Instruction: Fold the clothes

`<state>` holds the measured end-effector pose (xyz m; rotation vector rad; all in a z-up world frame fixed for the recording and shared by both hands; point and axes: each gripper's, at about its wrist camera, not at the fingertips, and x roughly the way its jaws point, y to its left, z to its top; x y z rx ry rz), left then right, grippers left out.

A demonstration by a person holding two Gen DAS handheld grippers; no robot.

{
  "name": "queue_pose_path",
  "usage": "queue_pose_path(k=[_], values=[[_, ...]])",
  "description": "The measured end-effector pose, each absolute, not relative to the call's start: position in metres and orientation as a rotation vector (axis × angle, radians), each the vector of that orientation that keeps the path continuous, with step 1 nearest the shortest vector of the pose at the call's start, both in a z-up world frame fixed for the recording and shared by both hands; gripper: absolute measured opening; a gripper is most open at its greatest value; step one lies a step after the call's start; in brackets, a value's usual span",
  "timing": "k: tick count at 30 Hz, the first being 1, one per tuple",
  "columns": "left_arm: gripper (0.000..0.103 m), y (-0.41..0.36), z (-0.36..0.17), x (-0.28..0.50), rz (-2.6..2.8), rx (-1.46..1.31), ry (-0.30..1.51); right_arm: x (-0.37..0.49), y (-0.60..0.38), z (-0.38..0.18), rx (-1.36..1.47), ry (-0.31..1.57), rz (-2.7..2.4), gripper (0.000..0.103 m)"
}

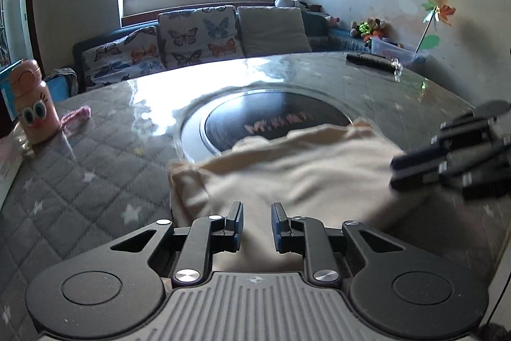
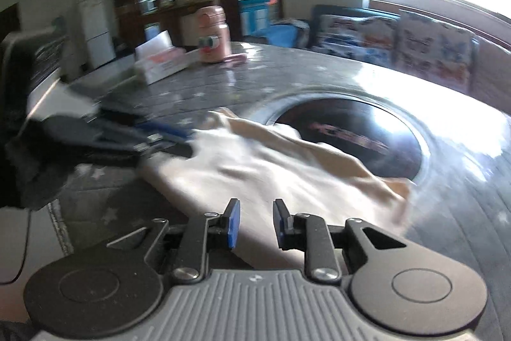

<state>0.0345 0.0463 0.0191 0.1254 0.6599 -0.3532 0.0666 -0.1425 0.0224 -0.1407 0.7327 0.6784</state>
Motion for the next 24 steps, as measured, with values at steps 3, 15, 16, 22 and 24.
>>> queue_pose_path(k=[3, 15, 16, 22, 24], values=[[0.021, 0.050, 0.011, 0.031, -0.343, 0.104, 0.674, 0.066, -0.162, 0.017, -0.107, 0.748, 0.616, 0.023], [0.023, 0.050, 0.017, 0.046, -0.324, 0.070, 0.671, 0.077, -0.185, 0.021, -0.047, 0.713, 0.566, 0.024], [0.023, 0.053, 0.015, 0.047, -0.320, 0.064, 0.679, 0.080, -0.185, 0.019, -0.041, 0.719, 0.559, 0.024], [0.025, 0.065, 0.009, 0.059, -0.277, 0.040, 0.710, 0.092, -0.190, 0.011, -0.017, 0.757, 0.528, 0.024], [0.024, 0.066, 0.013, 0.062, -0.277, 0.019, 0.700, 0.096, -0.188, 0.015, -0.019, 0.738, 0.526, 0.025]])
